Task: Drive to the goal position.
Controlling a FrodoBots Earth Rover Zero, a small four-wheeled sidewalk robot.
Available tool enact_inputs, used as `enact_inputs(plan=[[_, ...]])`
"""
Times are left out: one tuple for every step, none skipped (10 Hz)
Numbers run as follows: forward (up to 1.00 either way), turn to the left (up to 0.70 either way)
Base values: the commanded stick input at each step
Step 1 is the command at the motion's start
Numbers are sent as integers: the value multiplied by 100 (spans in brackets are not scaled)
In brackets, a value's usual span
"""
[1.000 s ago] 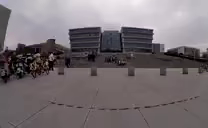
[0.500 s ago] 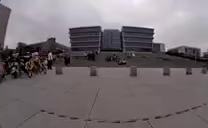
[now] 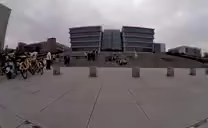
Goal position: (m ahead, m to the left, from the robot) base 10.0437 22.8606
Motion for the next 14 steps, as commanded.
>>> enact_inputs(plan=[[70,0],[70,0],[70,0],[70,0],[70,0],[70,0],[70,0],[70,0],[70,0],[70,0],[70,0],[70,0],[70,0],[70,0]])
